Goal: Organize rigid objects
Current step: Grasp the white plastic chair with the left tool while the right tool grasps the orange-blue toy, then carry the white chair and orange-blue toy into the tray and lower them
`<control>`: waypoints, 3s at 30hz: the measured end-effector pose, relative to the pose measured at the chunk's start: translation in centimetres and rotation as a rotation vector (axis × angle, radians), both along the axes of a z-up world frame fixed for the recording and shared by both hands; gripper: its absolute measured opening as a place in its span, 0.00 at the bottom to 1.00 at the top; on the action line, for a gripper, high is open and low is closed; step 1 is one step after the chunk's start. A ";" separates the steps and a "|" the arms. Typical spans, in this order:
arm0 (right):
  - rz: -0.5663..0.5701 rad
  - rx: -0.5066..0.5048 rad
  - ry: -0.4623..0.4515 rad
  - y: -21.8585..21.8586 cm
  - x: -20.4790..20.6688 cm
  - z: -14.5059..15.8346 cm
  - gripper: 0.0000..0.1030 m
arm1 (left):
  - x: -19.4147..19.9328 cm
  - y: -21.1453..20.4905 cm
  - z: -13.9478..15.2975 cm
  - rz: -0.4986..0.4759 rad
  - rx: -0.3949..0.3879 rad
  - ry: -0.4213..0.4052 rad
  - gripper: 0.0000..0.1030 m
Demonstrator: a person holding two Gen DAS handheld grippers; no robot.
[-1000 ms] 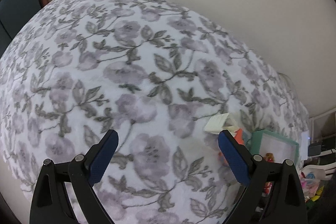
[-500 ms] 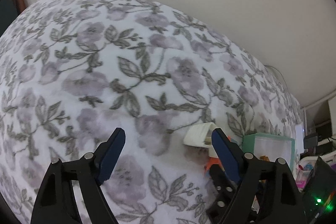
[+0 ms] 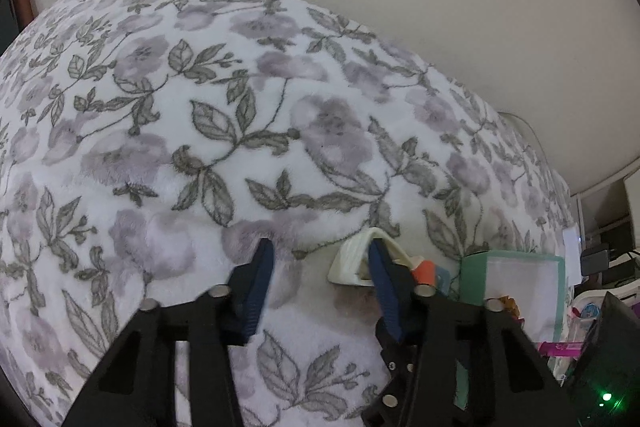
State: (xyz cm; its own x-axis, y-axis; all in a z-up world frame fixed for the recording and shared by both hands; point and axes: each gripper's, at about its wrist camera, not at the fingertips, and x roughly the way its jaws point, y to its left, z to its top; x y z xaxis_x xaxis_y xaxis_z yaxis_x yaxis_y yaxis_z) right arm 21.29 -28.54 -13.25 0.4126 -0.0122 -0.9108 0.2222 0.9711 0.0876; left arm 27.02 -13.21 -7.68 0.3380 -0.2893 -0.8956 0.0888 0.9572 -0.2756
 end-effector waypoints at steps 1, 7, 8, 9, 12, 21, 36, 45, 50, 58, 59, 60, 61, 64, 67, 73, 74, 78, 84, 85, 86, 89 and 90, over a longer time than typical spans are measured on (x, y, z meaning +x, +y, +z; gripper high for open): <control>0.001 -0.005 0.001 0.0 0.0 -0.1 0.52 | 0.0 -0.1 0.1 -0.004 -0.001 -0.008 0.35; 0.018 -0.026 -0.009 0.3 0.0 -0.2 0.47 | -0.2 -0.4 0.1 -0.023 -0.008 -0.026 0.26; 0.022 -0.028 -0.011 0.4 0.0 -0.2 0.47 | -0.2 -0.4 0.2 -0.027 -0.009 -0.030 0.22; 0.025 -0.029 -0.014 0.4 -0.2 -0.2 0.47 | -0.3 -0.4 0.2 -0.031 -0.007 -0.035 0.20; 0.020 -0.014 -0.022 0.3 -0.7 -0.1 0.47 | -0.4 -0.3 0.3 -0.044 -0.013 -0.048 0.07; 0.010 0.056 -0.057 -0.6 -1.6 1.2 0.46 | -0.3 1.4 0.4 -0.005 -0.043 -0.033 0.03; 0.022 0.055 -0.038 -0.7 -2.0 1.4 0.46 | -0.4 2.4 2.5 0.015 -0.059 -0.086 0.02; 0.029 0.060 -0.001 -0.6 -2.1 0.4 0.45 | -0.6 1.7 2.4 -0.013 -0.145 -0.071 0.67; 0.037 0.063 -0.001 -0.6 -2.3 0.4 0.45 | -0.4 0.5 1.8 -0.045 -0.192 -0.042 0.69; 0.047 0.070 -0.003 -0.6 -2.2 0.3 0.46 | 0.4 -0.3 -0.9 -0.078 -0.205 0.023 0.69; 0.047 0.071 -0.003 -0.6 -2.2 0.3 0.46 | 0.4 -0.5 -1.2 -0.086 -0.212 0.027 0.69; 0.049 0.069 -0.002 -0.5 -2.2 0.3 0.46 | 0.4 -0.6 -1.3 -0.092 -0.217 0.029 0.69; 0.050 0.066 -0.002 -0.5 -2.2 0.3 0.45 | 0.3 -0.8 -1.4 -0.101 -0.220 0.033 0.68; 0.052 0.067 -0.003 -0.4 -2.2 0.3 0.46 | 0.1 -1.5 -1.4 -0.133 -0.212 0.018 0.55; 0.055 0.067 -0.002 -0.3 -2.2 0.2 0.46 | -0.1 -1.9 -1.2 -0.159 -0.180 -0.001 0.51; 0.059 0.065 0.005 -0.3 -2.2 0.2 0.45 | -0.3 -1.2 -0.2 -0.148 -0.122 -0.029 0.50; 0.055 0.070 0.006 -0.4 -2.3 0.3 0.45 | -0.3 -1.0 -0.1 -0.140 -0.114 -0.033 0.50; 0.037 0.104 0.001 -1.1 -2.8 1.1 0.45 | -0.7 0.3 1.5 -0.091 -0.091 -0.045 0.50; 0.013 0.135 -0.007 -1.3 -4.5 3.5 0.43 | -2.6 1.5 4.9 -0.046 -0.069 -0.064 0.50; 0.012 0.131 -0.007 -1.3 -4.9 4.0 0.43 | -3.1 1.6 5.7 -0.044 -0.070 -0.073 0.50; 0.012 0.124 -0.008 -1.2 -5.4 4.6 0.42 | -3.6 1.7 6.4 -0.042 -0.073 -0.078 0.50; 0.025 0.102 -0.012 -0.4 -6.9 5.9 0.42 | -5.5 1.7 8.5 -0.049 -0.082 -0.101 0.50; 0.029 0.092 -0.014 -0.2 -7.6 6.3 0.42 | -6.0 1.6 8.9 -0.054 -0.080 -0.107 0.50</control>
State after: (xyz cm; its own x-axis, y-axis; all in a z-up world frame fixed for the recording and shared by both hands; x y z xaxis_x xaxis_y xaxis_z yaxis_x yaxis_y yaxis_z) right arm 13.66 -28.75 -6.91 0.4239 0.0828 -0.9019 0.1926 0.9648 0.1791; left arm 21.05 -11.64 1.23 0.4124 -0.3783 -0.8288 0.1726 0.9257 -0.3366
